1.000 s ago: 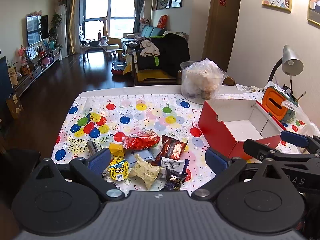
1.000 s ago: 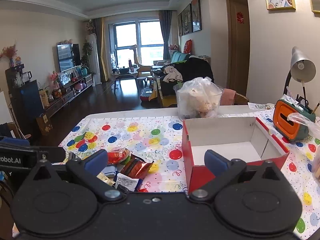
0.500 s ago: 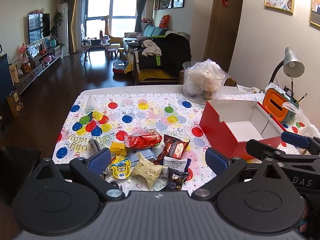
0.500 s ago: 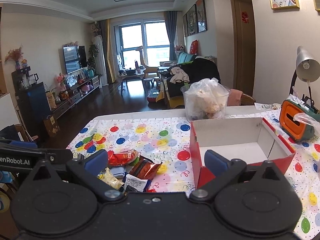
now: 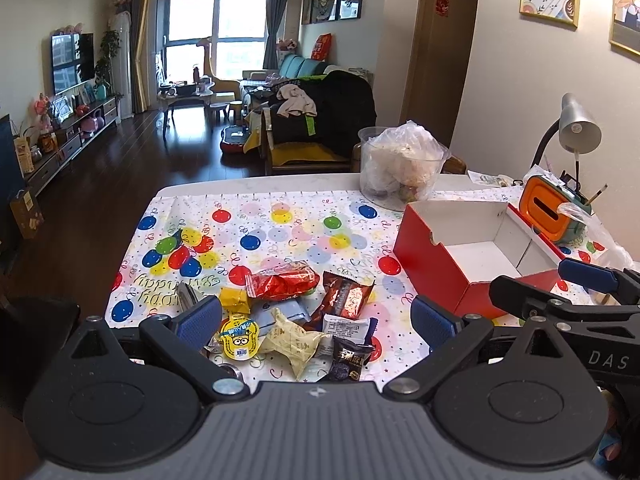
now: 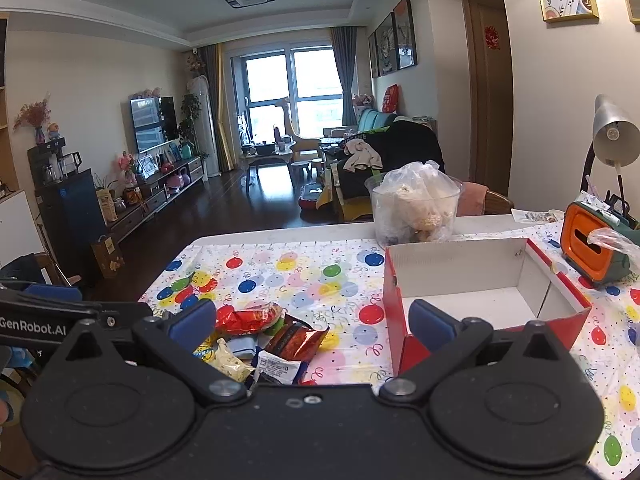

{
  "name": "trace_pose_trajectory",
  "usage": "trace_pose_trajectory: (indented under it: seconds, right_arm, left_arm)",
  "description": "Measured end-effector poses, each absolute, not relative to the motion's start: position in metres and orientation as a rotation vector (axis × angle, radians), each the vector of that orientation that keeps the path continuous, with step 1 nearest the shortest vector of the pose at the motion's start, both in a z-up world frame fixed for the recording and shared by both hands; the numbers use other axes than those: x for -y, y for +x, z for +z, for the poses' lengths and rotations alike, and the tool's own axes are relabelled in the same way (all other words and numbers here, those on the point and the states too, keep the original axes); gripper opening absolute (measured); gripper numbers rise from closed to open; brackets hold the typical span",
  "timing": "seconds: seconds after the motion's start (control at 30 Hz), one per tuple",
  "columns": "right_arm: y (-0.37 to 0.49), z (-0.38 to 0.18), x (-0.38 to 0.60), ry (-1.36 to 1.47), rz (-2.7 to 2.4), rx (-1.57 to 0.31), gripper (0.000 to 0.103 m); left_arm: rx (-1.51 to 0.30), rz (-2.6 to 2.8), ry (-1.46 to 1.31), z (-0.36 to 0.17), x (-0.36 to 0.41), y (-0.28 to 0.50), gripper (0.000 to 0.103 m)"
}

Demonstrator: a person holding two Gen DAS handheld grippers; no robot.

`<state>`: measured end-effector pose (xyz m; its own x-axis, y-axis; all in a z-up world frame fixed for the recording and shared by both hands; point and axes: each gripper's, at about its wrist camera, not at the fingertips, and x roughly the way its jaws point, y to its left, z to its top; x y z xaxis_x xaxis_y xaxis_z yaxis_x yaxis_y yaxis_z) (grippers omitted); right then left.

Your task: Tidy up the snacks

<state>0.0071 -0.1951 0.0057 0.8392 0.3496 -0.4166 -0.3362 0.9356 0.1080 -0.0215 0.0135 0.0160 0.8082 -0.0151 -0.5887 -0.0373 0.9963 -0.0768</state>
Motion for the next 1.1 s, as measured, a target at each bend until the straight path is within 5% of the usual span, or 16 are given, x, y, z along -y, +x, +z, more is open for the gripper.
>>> trace_pose_trajectory:
  seconds: [1.1]
  right_arm:
    - [0.019, -0.007, 0.170, -0.007, 0.401, -0.471, 0.103]
  left_arm:
    - [-0.688, 0.038, -0.114, 0.001, -0.041, -0.013, 0.101]
